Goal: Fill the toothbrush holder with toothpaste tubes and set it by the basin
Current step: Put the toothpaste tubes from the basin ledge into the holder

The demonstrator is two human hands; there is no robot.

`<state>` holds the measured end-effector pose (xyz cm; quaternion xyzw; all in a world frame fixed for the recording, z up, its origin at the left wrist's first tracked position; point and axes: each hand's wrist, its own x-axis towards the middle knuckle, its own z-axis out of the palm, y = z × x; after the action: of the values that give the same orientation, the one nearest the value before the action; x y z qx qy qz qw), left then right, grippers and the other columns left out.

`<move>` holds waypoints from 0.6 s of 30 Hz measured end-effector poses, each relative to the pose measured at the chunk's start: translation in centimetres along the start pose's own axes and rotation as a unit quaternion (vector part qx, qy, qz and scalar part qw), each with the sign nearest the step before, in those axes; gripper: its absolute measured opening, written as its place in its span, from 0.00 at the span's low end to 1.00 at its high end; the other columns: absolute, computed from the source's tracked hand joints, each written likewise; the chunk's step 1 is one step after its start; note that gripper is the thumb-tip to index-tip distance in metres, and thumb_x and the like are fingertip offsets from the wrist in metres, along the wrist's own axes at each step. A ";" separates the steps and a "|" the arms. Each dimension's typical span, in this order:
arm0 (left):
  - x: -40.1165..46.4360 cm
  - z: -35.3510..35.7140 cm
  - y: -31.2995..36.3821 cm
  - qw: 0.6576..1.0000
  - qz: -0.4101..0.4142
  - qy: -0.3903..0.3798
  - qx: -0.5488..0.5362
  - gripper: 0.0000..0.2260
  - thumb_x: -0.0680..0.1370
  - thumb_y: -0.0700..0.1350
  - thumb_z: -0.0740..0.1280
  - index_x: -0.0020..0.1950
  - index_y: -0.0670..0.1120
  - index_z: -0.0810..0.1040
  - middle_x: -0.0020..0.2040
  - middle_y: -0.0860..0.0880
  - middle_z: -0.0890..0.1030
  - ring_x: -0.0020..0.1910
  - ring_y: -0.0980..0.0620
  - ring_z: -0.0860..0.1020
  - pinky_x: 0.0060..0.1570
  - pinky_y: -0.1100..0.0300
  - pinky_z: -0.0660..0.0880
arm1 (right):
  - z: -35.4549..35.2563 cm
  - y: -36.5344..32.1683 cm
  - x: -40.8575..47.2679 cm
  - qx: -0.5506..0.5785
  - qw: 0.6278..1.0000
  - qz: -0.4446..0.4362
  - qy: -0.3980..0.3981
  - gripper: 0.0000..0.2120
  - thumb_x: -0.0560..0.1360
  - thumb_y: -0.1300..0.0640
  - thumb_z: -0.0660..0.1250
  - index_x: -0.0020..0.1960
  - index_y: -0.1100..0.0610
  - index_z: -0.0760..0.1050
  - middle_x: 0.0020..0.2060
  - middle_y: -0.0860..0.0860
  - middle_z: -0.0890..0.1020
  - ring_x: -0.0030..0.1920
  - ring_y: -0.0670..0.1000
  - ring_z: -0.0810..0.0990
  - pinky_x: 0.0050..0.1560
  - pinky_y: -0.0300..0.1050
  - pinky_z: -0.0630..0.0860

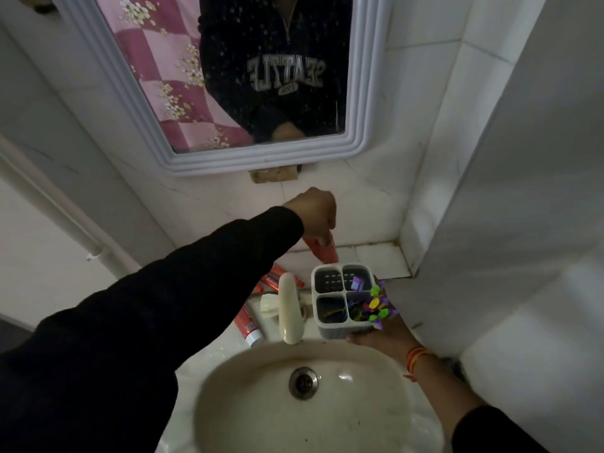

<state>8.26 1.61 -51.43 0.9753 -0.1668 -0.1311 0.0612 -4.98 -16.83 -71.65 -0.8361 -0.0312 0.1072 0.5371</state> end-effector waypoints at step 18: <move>-2.2 3.8 5.4 0.987 0.064 -0.089 -0.116 0.11 0.74 0.43 0.76 0.57 0.48 0.85 0.53 0.47 0.85 0.43 0.48 0.86 0.41 0.59 0.83 | -0.3 2.5 1.4 -0.059 0.998 0.001 -0.002 0.48 0.56 0.48 0.83 0.73 0.57 0.69 0.63 0.46 0.78 0.63 0.42 0.74 0.54 0.14 0.61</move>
<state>3.59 -2.96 -53.63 0.9334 -0.2173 -0.2317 0.1670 -3.74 -17.90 -74.02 -0.8663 -0.0379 0.1069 0.4865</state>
